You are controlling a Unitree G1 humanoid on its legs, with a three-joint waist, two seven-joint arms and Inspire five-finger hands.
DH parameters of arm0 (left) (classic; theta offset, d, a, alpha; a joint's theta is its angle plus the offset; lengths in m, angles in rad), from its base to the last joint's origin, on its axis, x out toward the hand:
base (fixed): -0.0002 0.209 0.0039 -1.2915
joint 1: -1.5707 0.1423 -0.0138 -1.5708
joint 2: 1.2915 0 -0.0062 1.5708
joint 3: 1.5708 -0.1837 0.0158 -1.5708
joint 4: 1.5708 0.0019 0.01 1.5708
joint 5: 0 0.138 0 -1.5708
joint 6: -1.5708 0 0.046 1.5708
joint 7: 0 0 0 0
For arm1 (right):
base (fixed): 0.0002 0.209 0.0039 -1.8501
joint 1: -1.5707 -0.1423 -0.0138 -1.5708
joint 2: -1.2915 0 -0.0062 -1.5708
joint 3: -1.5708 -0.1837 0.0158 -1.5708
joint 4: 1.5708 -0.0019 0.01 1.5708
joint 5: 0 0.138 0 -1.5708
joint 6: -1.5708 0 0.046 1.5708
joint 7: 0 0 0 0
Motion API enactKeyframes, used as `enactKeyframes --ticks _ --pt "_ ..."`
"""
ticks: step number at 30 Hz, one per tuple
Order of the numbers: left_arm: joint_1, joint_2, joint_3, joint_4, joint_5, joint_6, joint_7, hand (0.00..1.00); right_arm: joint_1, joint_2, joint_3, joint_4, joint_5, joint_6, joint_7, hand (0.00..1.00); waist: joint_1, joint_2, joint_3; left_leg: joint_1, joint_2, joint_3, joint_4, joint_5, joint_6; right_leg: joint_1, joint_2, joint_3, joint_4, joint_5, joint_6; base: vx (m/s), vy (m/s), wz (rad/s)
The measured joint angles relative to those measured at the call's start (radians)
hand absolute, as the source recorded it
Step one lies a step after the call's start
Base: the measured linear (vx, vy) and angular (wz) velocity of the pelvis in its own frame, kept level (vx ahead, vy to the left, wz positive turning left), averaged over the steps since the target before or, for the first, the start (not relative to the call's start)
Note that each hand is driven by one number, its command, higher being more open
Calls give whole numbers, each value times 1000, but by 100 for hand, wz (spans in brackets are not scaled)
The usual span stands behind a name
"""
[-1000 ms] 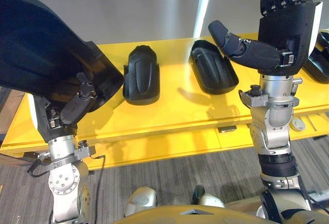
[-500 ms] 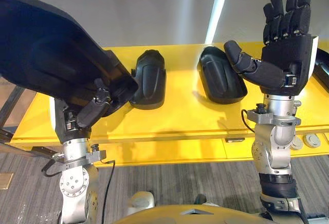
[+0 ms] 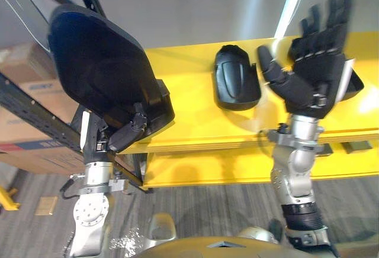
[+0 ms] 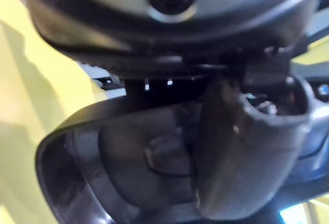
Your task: Walk over and take three plastic housings, then place them on the shelf
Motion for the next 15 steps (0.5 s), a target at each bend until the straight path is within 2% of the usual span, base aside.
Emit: enactKeyframes --ticks 2,3,5,7,11,15 --pt "-10 21 11 1 -8 7 2 0 0 0 11 -11 -36 1 5 100 -5 -2 -1 20 -7 -2 -64 44 10 20 73 -20 40 -49 49 30 187 7" --pt "-39 37 11 0 -27 11 -8 0 1 -3 -1 -41 -43 -1 6 100 -13 -17 -10 29 -35 -12 -131 89 25 38 113 -38 45 -105 70 98 219 39" --pt "-116 25 0 -1 -64 20 -12 0 -2 -9 -49 -100 -53 -11 5 100 -28 -32 -20 28 -88 -32 -213 147 46 56 143 -53 13 -160 62 75 125 53" --pt "-163 1 -31 -14 -102 41 8 0 4 -9 -86 -106 -69 -13 3 100 -42 -20 -21 31 -113 -41 -239 166 59 81 148 -24 -37 -162 58 11 51 31" --pt "-173 -34 -96 -41 -88 46 40 0 8 -9 -118 -106 -64 -6 2 100 -64 -7 -22 14 -95 -82 -253 190 49 122 204 16 -121 -161 59 -17 -65 27" --pt "-172 -34 -144 -44 -28 65 21 0 5 -69 -132 -108 -68 0 19 100 -65 16 -31 25 -41 -87 -356 259 14 90 256 6 -111 -159 58 -45 -106 8"
